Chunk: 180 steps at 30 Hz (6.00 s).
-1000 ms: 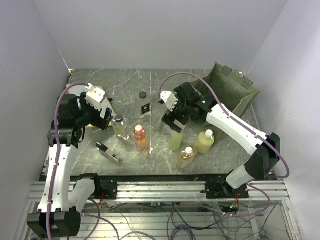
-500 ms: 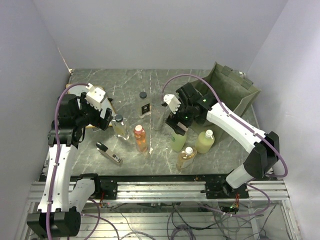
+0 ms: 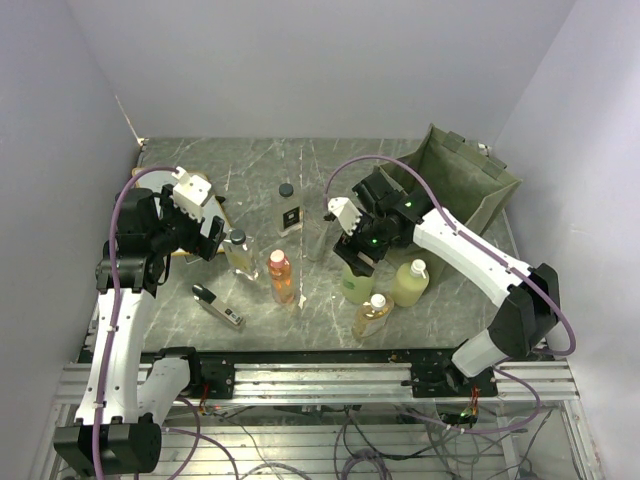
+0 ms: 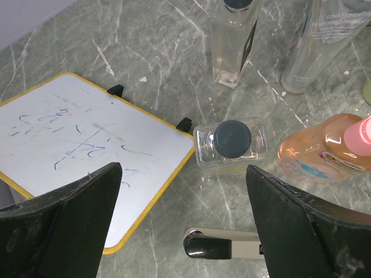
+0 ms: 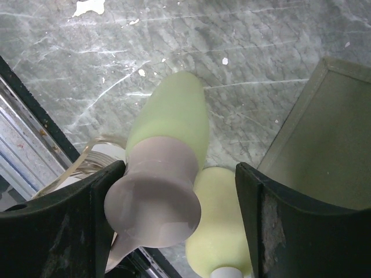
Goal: Place the personal care products into the canvas bag
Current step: Pick up the care product from the center of the board, then place the care product in the canvas bag.
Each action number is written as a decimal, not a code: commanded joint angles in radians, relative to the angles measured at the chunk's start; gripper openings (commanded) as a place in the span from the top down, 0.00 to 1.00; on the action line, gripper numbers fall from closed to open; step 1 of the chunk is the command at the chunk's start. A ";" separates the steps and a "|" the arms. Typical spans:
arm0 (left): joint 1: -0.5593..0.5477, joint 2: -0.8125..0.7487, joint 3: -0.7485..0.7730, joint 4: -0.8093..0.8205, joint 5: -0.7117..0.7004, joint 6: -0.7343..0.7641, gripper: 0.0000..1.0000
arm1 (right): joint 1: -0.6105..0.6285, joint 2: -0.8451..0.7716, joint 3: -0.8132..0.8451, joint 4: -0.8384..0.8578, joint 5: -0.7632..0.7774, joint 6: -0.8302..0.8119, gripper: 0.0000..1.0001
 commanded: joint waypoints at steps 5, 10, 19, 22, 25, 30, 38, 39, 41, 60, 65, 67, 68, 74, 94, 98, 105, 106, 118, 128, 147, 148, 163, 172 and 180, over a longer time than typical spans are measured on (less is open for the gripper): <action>-0.008 -0.007 0.002 0.021 0.011 0.012 0.01 | -0.007 -0.037 0.007 -0.002 -0.017 -0.010 0.34; -0.008 -0.006 0.005 0.019 0.012 0.012 0.01 | -0.007 -0.043 0.015 -0.007 -0.007 -0.017 0.48; -0.008 -0.001 0.011 0.021 0.019 0.010 0.01 | -0.005 -0.042 0.039 -0.021 -0.030 -0.029 0.75; -0.008 -0.005 0.009 0.021 0.018 0.012 0.01 | -0.003 -0.041 0.056 -0.015 -0.032 -0.035 0.90; -0.008 -0.008 0.005 0.025 0.021 0.004 0.01 | -0.004 -0.041 0.090 -0.009 -0.027 -0.049 1.00; -0.008 -0.026 -0.015 0.038 0.028 0.001 0.01 | -0.004 -0.045 0.159 0.028 -0.018 -0.058 1.00; -0.008 -0.020 -0.006 0.026 0.035 0.030 0.01 | -0.004 -0.019 0.354 0.009 -0.006 -0.071 1.00; -0.008 -0.019 -0.006 0.027 0.036 0.026 0.01 | -0.004 -0.014 0.389 0.002 -0.004 -0.070 1.00; -0.008 -0.015 -0.006 0.028 0.043 0.019 0.01 | -0.005 0.000 0.480 -0.012 0.010 -0.068 1.00; -0.018 0.041 0.051 0.006 0.045 -0.019 0.01 | -0.185 0.114 1.115 -0.013 0.072 -0.007 1.00; -0.022 0.041 0.059 -0.007 0.036 -0.020 0.01 | -0.297 0.084 1.148 0.019 0.072 0.025 1.00; -0.024 0.036 0.056 -0.005 0.036 -0.021 0.01 | -0.326 0.068 1.134 0.029 0.091 0.034 1.00; -0.024 0.031 0.053 -0.003 0.038 -0.022 0.01 | -0.345 0.056 1.117 0.036 0.091 0.039 1.00; -0.029 0.017 0.037 0.009 0.044 -0.022 0.01 | -0.419 0.001 1.072 0.061 0.045 0.067 1.00; -0.035 0.022 0.063 -0.006 0.046 -0.030 0.01 | -0.442 -0.037 0.979 0.128 0.096 0.106 1.00; -0.063 0.023 0.079 0.012 0.011 -0.028 0.01 | -0.507 -0.050 0.906 0.148 0.075 0.133 1.00; -0.088 0.046 0.108 0.040 -0.001 -0.027 0.01 | -0.656 -0.083 0.695 0.229 -0.062 0.214 1.00; -0.092 0.047 0.107 0.045 0.002 -0.030 0.01 | -0.671 -0.089 0.663 0.246 -0.083 0.229 1.00; -0.104 -0.016 0.067 0.078 0.040 -0.031 0.01 | -0.704 -0.059 0.433 0.390 -0.047 0.390 1.00; -0.104 -0.032 0.052 0.080 0.069 -0.031 0.01 | -0.624 -0.033 0.312 0.474 0.085 0.408 1.00; -0.106 -0.052 0.029 0.073 0.086 0.003 0.01 | -0.544 -0.020 0.057 0.708 0.241 0.439 1.00; -0.106 -0.053 0.027 0.071 0.087 0.004 0.01 | -0.538 -0.018 0.048 0.717 0.251 0.439 1.00; -0.106 -0.057 0.014 0.055 0.091 0.025 0.01 | -0.514 0.032 0.009 0.802 0.289 0.457 1.00; -0.106 -0.059 0.009 0.046 0.083 0.041 0.01 | -0.513 0.073 -0.035 0.834 0.257 0.440 1.00; -0.106 -0.086 -0.005 0.044 0.083 0.040 0.01 | -0.513 0.101 -0.066 0.814 0.242 0.405 0.87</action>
